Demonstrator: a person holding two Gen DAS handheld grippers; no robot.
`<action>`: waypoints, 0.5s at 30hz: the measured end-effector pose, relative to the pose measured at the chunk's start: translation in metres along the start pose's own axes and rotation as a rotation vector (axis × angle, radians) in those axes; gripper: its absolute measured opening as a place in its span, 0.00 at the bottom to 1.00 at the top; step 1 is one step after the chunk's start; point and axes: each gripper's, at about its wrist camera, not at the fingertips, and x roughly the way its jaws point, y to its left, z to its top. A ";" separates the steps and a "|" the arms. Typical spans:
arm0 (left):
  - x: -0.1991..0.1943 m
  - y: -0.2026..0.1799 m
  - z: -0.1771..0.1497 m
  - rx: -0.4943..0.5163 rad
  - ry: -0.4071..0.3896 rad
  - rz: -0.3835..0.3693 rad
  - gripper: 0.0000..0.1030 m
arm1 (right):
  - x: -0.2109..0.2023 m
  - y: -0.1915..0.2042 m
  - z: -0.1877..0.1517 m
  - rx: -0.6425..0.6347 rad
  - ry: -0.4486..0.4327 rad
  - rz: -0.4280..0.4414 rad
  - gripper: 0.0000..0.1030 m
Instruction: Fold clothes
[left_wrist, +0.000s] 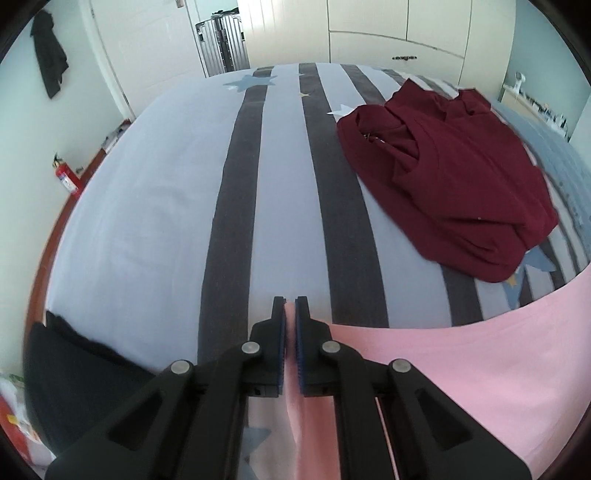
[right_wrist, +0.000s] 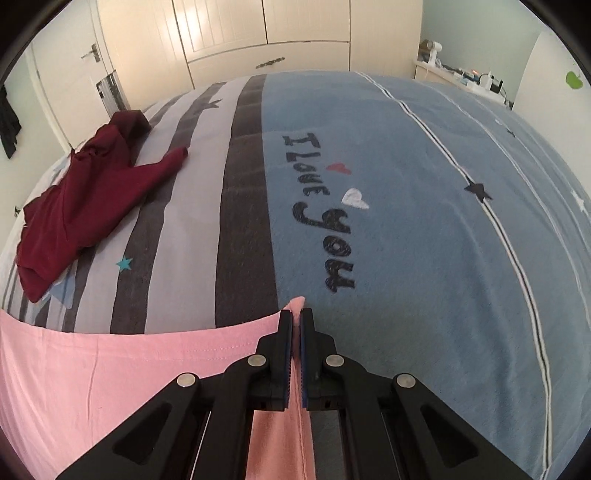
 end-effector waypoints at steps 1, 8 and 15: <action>0.000 0.002 -0.001 -0.002 0.001 0.004 0.03 | 0.000 -0.001 0.002 0.003 -0.006 -0.006 0.03; 0.024 -0.001 -0.003 0.013 0.040 0.048 0.03 | 0.009 -0.003 0.004 -0.013 0.004 -0.037 0.03; 0.038 0.006 0.003 0.031 0.034 0.184 0.04 | 0.025 0.004 -0.004 -0.078 0.023 -0.109 0.04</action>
